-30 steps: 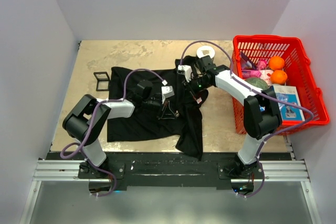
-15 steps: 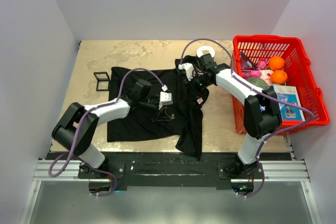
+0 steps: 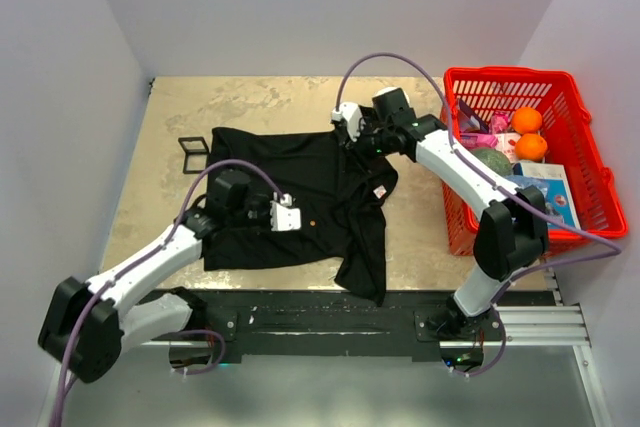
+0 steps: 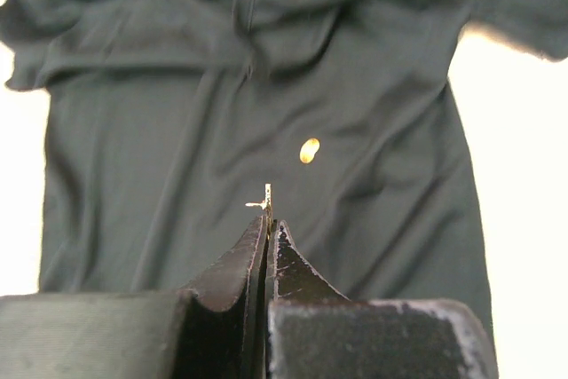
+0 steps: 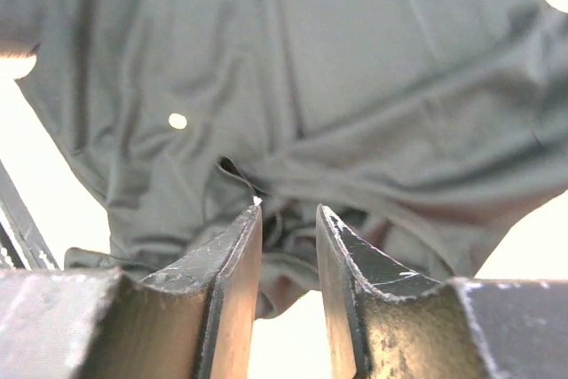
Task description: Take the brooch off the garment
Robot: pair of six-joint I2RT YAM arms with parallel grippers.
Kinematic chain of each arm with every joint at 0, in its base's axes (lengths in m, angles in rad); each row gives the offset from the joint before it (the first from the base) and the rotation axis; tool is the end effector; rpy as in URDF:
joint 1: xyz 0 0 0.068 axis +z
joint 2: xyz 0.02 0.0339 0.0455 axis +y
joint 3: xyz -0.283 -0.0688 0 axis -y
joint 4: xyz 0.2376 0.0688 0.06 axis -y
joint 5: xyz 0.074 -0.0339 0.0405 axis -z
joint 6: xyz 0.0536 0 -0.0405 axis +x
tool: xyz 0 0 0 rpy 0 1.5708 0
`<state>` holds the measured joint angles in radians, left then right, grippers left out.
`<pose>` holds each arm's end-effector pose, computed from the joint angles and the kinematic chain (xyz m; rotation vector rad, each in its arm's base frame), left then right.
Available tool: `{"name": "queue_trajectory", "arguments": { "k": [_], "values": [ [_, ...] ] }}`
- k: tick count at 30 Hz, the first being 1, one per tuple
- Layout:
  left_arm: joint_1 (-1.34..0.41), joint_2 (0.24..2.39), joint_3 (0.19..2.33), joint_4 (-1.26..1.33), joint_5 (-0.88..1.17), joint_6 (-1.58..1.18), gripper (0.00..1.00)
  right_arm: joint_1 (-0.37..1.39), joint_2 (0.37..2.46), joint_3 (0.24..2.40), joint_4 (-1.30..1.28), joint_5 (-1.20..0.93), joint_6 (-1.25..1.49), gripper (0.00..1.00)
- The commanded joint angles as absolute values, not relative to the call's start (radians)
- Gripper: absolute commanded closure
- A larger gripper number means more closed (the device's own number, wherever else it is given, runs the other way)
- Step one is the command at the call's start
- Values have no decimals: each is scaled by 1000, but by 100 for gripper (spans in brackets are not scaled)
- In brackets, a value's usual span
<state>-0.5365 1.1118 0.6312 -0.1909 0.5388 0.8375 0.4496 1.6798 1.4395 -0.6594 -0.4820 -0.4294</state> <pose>0.1810 -0.1397 0.2359 1.5824 1.4780 -0.4306 0.3237 0.1838 0.3014 -1.2139 2.0957 0.6015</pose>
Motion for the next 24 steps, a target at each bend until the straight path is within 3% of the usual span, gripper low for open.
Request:
{"name": "queue_trajectory", "arguments": {
  "k": [1,5,12,24],
  "values": [
    [-532,973,516,-161,348,1020,100,511,1721,1462,-640,-534,-494,68],
    [-531,959,404,-16,209,1049,100,566,1738,1459,-585,-522,-520,73],
    [-564,1204,420,228,19,970,100,571,1772,1460,-551,-520,-457,74],
    [-591,1247,420,62,149,997,100,569,1753,1414,-528,-509,-426,74]
  ]
}}
